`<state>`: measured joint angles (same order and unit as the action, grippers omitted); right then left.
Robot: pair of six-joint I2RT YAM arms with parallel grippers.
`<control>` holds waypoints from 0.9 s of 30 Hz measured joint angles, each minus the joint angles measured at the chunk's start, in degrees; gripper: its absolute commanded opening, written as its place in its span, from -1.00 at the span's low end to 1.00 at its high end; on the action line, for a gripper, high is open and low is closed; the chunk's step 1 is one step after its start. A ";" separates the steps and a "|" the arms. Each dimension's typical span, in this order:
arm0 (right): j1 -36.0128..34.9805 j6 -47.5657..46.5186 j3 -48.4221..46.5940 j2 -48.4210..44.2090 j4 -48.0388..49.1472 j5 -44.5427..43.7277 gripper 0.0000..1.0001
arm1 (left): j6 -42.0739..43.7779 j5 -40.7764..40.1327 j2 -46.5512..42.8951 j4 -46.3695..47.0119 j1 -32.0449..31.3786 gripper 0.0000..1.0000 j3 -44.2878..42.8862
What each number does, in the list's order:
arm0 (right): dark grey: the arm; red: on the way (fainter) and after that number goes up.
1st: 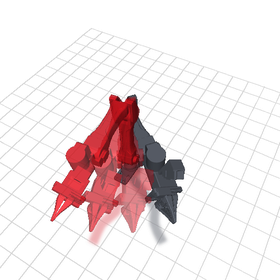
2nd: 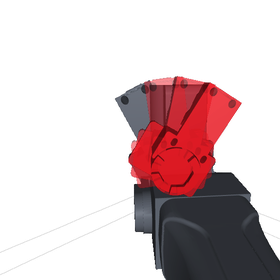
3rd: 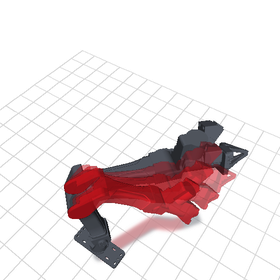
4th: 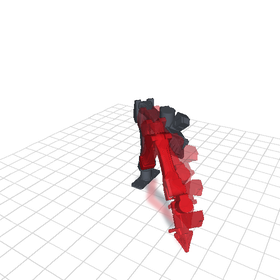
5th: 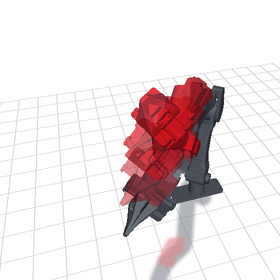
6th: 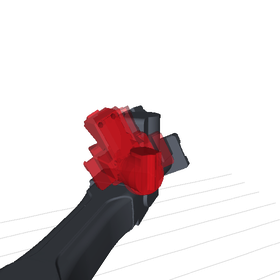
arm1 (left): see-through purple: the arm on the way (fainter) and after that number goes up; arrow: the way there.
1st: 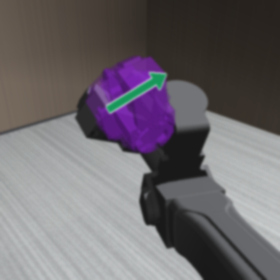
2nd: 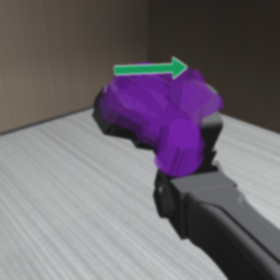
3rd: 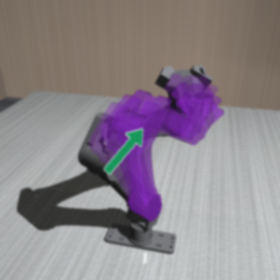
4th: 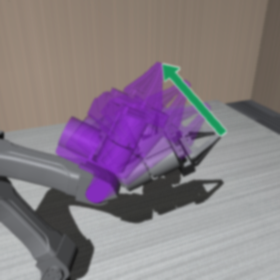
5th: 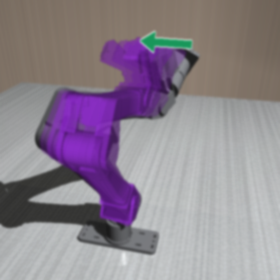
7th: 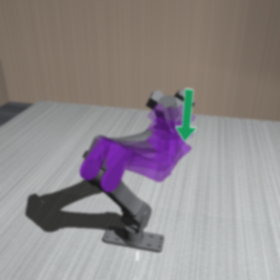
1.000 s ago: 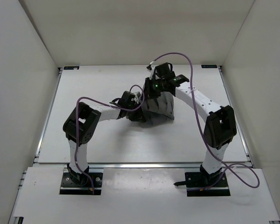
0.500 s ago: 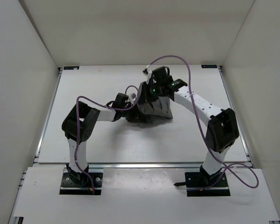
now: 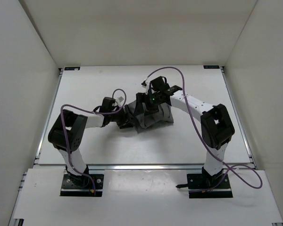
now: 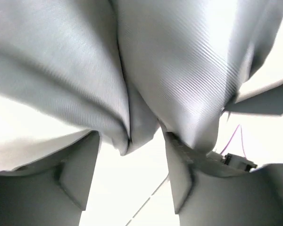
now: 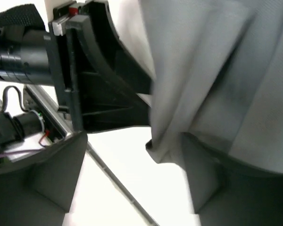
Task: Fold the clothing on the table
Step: Fold the skirt
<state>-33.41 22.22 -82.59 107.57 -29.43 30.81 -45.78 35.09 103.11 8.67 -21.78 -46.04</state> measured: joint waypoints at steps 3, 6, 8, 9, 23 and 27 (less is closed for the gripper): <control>0.74 -0.59 -2.84 -0.31 0.17 0.66 0.90 | 0.44 -0.24 -5.03 -2.84 2.38 0.69 1.18; 2.60 -0.76 -3.56 -2.67 0.63 0.94 0.92 | 1.77 -1.55 -11.30 -5.88 5.35 0.72 1.11; 4.72 -1.01 -3.21 -5.38 1.01 -0.13 0.72 | 3.02 -3.37 -15.21 -8.28 6.88 0.67 0.81; 6.08 -1.38 -2.69 -7.06 1.38 -0.87 0.45 | 3.56 -4.17 -16.81 -9.46 7.32 0.64 0.39; 17.53 -5.31 14.69 -11.74 3.43 -8.57 -1.00 | 5.25 -13.79 -12.26 -1.25 -8.68 -1.00 -6.82; 17.53 -5.29 17.22 -10.03 6.45 -7.48 -1.00 | 5.95 -18.80 -8.20 -1.44 -10.69 -1.00 -4.48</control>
<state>-15.88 16.93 -65.36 97.54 -22.98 23.33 -39.83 16.29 94.91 7.22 -32.47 -50.52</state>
